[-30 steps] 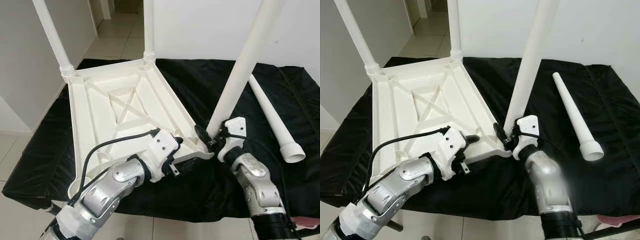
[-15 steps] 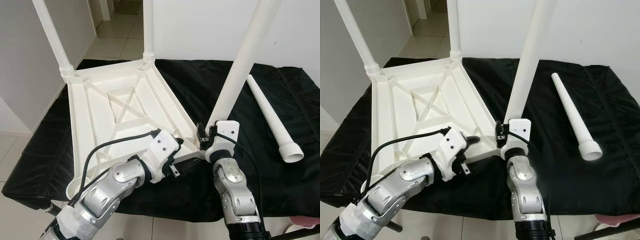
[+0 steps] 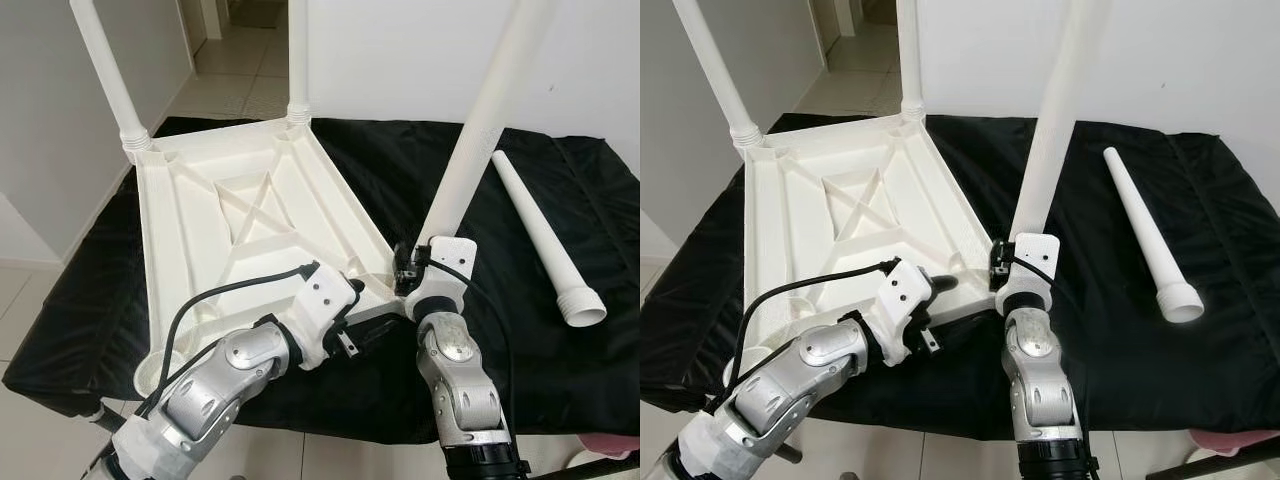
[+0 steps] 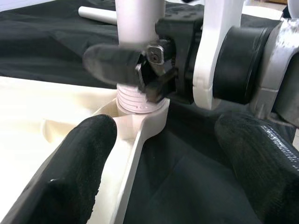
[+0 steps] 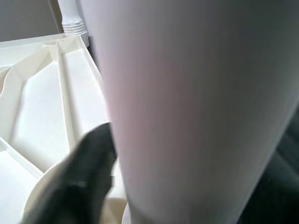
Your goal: Building children table
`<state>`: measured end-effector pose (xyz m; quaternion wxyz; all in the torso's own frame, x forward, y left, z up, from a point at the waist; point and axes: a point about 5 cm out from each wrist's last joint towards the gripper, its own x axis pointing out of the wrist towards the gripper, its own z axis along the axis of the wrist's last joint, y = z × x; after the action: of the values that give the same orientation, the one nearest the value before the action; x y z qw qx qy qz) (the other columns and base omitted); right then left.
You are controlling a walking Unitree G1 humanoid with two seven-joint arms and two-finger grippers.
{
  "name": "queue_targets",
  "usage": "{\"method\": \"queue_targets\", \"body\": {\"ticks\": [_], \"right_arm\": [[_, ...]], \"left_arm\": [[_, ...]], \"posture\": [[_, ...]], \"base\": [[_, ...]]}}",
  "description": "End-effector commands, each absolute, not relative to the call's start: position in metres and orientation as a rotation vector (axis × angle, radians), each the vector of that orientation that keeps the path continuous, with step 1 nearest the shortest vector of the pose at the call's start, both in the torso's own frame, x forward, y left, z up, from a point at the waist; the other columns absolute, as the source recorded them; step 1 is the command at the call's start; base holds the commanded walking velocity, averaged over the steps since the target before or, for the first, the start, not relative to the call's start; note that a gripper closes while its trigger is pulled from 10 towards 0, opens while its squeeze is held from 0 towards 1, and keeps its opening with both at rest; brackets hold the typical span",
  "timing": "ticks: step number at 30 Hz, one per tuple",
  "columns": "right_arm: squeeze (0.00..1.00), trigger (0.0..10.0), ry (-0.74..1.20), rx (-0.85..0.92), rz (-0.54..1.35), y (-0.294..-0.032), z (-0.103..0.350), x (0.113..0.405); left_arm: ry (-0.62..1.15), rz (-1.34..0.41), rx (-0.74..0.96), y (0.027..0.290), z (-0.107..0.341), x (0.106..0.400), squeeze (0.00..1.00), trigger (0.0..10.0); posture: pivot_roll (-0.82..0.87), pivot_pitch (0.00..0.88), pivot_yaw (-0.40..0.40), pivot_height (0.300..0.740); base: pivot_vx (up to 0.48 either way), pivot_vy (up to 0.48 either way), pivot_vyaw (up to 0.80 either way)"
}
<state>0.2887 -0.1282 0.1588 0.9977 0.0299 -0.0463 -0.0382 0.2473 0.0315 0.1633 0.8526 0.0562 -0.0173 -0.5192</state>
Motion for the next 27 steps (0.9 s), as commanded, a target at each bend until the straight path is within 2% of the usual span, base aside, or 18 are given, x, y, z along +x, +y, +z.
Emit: {"method": "queue_targets", "body": {"ticks": [1,5,6,8,13,17,18,21,23,27], "right_arm": [[1.00,10.0,-0.097,0.100,-0.061,-0.126,0.159,0.284],[1.00,10.0,-0.115,0.103,-0.047,-0.131,0.161,0.283],[0.00,10.0,-0.135,0.108,-0.011,-0.134,0.163,0.280],[0.00,10.0,-0.167,0.099,0.054,-0.139,0.165,0.276],[0.00,10.0,-0.173,0.096,0.068,-0.140,0.166,0.275],[0.00,10.0,-0.170,0.068,0.184,-0.141,0.164,0.275],[0.00,10.0,-0.166,0.028,0.268,-0.143,0.163,0.275],[0.00,10.0,-0.166,0.028,0.268,-0.143,0.163,0.275],[0.00,10.0,-0.159,-0.055,0.392,-0.155,0.160,0.283],[0.00,10.0,-0.147,-0.094,0.441,-0.162,0.158,0.290]], "left_arm": [[-0.029,-1.208,0.137,0.030,0.161,0.244,0.00,10.0],[-0.032,-1.206,0.137,0.030,0.162,0.244,0.00,10.0],[-0.034,-1.205,0.137,0.029,0.161,0.244,0.00,10.0],[-0.035,-1.205,0.136,0.028,0.161,0.244,0.00,10.0],[-0.035,-1.205,0.135,0.028,0.160,0.244,0.00,10.0],[-0.036,-1.210,0.138,0.028,0.160,0.244,0.00,10.0],[-0.037,-1.212,0.142,0.028,0.160,0.245,0.00,10.0],[-0.037,-1.212,0.142,0.028,0.160,0.245,0.00,10.0],[-0.042,-1.213,0.149,0.029,0.161,0.246,0.00,10.0],[-0.044,-1.211,0.150,0.029,0.161,0.247,0.00,10.0]], "posture": [[-0.08,0.055,0.002,0.740],[-0.08,0.054,-0.003,0.740],[-0.08,0.052,-0.004,0.740],[-0.09,0.051,-0.002,0.740],[-0.09,0.051,-0.002,0.740],[-0.10,0.044,0.004,0.740],[-0.10,0.034,0.007,0.740],[-0.10,0.034,0.007,0.740],[-0.09,0.024,0.002,0.740],[-0.09,0.023,0.004,0.740]], "base": [[0.000,0.000,0.00],[0.000,0.000,0.00],[0.000,0.000,0.00],[0.000,0.000,0.00],[0.000,0.000,0.00],[0.000,0.000,0.00],[0.000,0.000,0.00],[0.000,0.000,0.00],[0.000,0.000,0.00],[0.000,0.000,0.00]]}}
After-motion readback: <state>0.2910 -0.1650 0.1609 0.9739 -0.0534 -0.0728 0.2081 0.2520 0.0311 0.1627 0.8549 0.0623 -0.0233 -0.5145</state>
